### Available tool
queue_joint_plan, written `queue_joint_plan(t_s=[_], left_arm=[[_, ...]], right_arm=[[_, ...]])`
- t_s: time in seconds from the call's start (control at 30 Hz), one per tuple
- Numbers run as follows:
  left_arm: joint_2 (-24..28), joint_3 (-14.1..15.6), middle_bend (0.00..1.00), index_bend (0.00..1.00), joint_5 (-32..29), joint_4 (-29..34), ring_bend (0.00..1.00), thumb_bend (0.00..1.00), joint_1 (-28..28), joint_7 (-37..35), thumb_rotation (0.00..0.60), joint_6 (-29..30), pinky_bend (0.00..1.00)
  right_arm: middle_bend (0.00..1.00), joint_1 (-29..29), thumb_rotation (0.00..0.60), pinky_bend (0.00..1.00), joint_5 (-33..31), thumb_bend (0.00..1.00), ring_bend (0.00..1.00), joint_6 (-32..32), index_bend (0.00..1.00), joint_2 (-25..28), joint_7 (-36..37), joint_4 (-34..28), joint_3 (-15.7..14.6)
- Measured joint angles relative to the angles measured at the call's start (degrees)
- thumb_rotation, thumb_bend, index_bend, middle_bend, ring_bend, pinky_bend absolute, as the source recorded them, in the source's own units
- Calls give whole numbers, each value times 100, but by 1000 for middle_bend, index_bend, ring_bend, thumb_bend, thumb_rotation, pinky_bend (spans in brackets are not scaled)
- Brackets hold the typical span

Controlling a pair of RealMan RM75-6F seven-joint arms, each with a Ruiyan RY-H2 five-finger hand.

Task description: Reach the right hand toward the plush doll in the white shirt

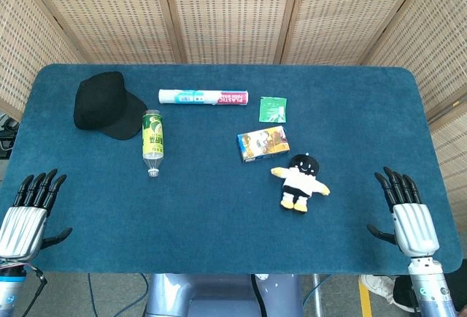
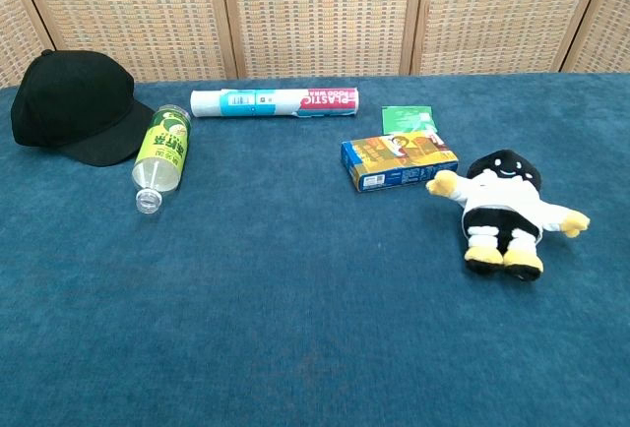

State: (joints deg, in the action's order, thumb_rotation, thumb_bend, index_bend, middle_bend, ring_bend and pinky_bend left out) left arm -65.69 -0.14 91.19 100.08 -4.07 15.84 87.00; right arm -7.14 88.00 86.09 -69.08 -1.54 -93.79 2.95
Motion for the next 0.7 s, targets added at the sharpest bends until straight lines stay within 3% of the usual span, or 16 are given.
queue_joint_plan(t_s=[0.7], left_arm=[[18,11,0,0,64,15,0,85,27,-12,600,66,0]], right_arm=[[0,14,600,0,96,243,0,-52,100,9,-40,-112,-20]])
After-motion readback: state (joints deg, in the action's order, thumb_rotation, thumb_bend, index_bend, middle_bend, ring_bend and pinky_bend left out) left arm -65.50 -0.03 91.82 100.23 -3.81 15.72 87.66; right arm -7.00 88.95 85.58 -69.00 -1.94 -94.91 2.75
